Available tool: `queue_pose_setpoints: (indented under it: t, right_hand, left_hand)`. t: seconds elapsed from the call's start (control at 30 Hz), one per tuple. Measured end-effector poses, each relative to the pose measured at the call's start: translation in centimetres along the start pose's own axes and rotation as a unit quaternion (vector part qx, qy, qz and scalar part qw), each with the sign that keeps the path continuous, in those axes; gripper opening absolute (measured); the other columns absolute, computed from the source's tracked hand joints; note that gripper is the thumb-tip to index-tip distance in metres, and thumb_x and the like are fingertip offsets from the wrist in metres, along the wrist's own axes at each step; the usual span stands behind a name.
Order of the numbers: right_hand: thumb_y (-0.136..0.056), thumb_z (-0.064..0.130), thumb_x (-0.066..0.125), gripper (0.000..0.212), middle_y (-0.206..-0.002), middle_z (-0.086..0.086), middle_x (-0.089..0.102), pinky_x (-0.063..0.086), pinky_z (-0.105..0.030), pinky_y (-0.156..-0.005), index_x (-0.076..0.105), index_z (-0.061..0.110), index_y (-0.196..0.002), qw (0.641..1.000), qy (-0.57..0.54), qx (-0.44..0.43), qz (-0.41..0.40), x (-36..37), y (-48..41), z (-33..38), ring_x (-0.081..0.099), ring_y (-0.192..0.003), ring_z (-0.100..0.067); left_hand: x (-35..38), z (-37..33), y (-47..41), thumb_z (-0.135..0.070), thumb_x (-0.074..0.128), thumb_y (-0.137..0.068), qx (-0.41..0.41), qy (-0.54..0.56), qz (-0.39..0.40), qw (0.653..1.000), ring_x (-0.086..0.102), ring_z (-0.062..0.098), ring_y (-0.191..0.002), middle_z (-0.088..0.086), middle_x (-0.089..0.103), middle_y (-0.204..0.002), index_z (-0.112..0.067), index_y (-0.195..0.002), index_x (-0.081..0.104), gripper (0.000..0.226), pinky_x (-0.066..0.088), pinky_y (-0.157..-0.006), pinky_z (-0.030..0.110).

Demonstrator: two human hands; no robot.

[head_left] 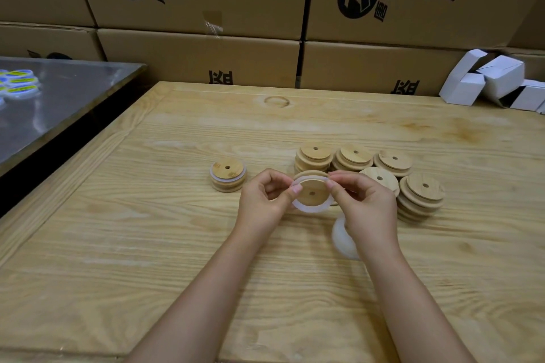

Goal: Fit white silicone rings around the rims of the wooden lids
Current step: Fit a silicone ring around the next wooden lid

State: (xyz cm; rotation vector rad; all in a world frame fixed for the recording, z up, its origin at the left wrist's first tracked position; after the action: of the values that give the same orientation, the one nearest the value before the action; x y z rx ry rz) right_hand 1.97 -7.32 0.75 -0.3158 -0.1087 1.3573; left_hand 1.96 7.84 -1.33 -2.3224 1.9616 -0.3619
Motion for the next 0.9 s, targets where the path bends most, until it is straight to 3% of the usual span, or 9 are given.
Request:
queue_pose_setpoints:
  t: [0.1, 0.23, 0.37, 0.6, 0.77, 0.9]
  right_hand:
    - [-0.079, 0.014, 0.073, 0.008, -0.081, 0.006, 0.071, 0.052, -0.016, -0.07, 0.07, 0.021, -0.081, 1.0, 0.013, 0.004, -0.01, 0.09, 0.1, -0.12, 0.067, -0.076, -0.005]
    - [-0.08, 0.008, 0.071, 0.01, -0.087, 0.004, 0.071, 0.054, -0.024, -0.075, 0.068, 0.016, -0.075, 1.0, 0.007, 0.006, -0.001, 0.56, 0.25, -0.22, 0.068, -0.079, -0.007]
    - [-0.081, 0.004, 0.07, 0.013, -0.084, 0.005, 0.072, 0.05, -0.011, -0.066, 0.069, 0.013, -0.072, 0.999, -0.042, 0.021, -0.003, 0.46, 0.1, -0.16, 0.067, -0.075, -0.001]
    - [-0.08, 0.003, 0.07, 0.01, -0.078, 0.006, 0.072, 0.045, -0.007, -0.058, 0.07, 0.011, -0.073, 0.994, -0.095, 0.052, 0.021, 0.28, -0.03, 0.21, 0.065, -0.069, 0.001]
    - [-0.084, 0.008, 0.067, 0.007, -0.075, 0.005, 0.068, 0.047, -0.01, -0.063, 0.066, 0.013, -0.078, 0.997, -0.06, 0.032, 0.045, 0.34, 0.2, 0.34, 0.061, -0.068, 0.0]
    - [-0.087, 0.009, 0.062, 0.005, -0.081, -0.001, 0.066, 0.05, -0.023, -0.074, 0.062, 0.011, -0.083, 0.998, -0.027, 0.012, 0.049, 0.84, 0.46, 0.32, 0.061, -0.076, -0.01]
  left_hand:
    - [0.08, 0.02, -0.21, 0.006, 0.064, -0.081, -0.013, 0.021, -0.018, 1.0, 0.067, 0.005, -0.067, -0.005, 0.068, -0.066, -0.008, -0.074, 0.057, 0.017, 0.054, -0.054, 0.021]
    - [-0.39, 0.12, -0.57, 0.007, 0.063, -0.083, -0.019, 0.048, -0.042, 0.998, 0.067, 0.003, -0.067, -0.006, 0.069, -0.064, -0.008, -0.074, 0.056, 0.018, 0.053, -0.053, 0.019]
    - [-0.46, 0.44, -0.76, 0.008, 0.061, -0.083, -0.032, 0.08, -0.043, 0.995, 0.069, 0.01, -0.071, -0.001, 0.069, -0.067, -0.006, -0.074, 0.055, 0.018, 0.057, -0.057, 0.027]
    - [-0.58, 0.76, -0.86, 0.009, 0.059, -0.084, -0.059, 0.14, -0.041, 0.988, 0.069, 0.013, -0.069, 0.001, 0.069, -0.064, -0.005, -0.074, 0.054, 0.018, 0.058, -0.055, 0.034]
    - [-0.54, 0.64, -0.81, 0.007, 0.058, -0.084, -0.068, 0.166, -0.02, 0.984, 0.068, 0.016, -0.07, 0.005, 0.066, -0.068, -0.005, -0.075, 0.053, 0.016, 0.058, -0.055, 0.034]
    - [-0.72, 0.55, -0.76, 0.006, 0.058, -0.084, -0.046, 0.156, 0.002, 0.987, 0.067, 0.017, -0.074, 0.011, 0.064, -0.076, -0.005, -0.08, 0.053, 0.013, 0.058, -0.058, 0.036]
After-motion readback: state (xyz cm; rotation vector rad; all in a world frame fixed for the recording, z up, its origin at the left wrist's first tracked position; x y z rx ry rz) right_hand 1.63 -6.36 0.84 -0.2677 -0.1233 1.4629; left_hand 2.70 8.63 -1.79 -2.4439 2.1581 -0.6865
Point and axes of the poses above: each hand's wrist, its own y-axis away from the middle knuckle, its own x-axis out of the palm, z = x × y, the point moved 1 cm from there along -y, towards the middle knuckle
